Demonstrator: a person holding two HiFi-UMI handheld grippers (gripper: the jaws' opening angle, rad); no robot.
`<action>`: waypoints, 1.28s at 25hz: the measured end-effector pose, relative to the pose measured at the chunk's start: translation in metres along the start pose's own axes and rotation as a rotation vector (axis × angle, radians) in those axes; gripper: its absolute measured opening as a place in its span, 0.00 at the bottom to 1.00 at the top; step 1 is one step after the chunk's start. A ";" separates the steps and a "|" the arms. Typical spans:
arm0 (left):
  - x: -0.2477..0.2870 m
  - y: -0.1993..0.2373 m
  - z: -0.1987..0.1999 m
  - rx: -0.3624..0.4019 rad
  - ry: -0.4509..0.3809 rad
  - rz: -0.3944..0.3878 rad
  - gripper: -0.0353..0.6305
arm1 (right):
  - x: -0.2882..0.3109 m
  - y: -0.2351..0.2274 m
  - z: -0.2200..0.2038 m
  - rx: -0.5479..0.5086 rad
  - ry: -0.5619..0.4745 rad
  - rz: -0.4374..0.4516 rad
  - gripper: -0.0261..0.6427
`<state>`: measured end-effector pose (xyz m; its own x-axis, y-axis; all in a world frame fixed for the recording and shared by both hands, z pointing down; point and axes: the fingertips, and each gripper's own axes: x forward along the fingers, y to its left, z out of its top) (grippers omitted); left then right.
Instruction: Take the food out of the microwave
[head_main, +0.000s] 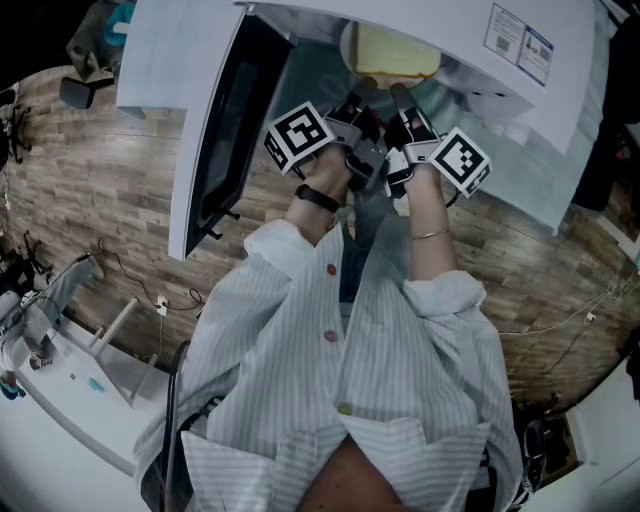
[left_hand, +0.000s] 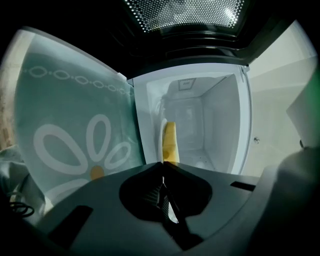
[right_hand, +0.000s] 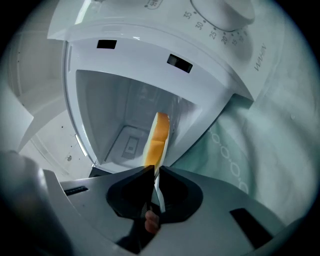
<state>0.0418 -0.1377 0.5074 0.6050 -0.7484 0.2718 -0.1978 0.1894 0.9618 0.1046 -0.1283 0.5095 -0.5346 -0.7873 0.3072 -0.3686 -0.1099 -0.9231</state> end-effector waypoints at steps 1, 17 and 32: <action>-0.002 0.000 -0.001 -0.002 -0.002 -0.003 0.08 | -0.001 0.002 -0.001 -0.006 0.001 0.013 0.12; -0.036 -0.017 -0.014 0.015 -0.045 -0.021 0.08 | -0.028 0.022 -0.018 -0.012 0.022 0.041 0.12; -0.083 -0.056 -0.023 0.013 -0.099 -0.041 0.08 | -0.057 0.077 -0.033 -0.115 0.060 0.148 0.12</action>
<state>0.0201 -0.0718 0.4320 0.5340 -0.8143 0.2274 -0.1849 0.1499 0.9713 0.0813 -0.0720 0.4291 -0.6323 -0.7520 0.1861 -0.3648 0.0771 -0.9279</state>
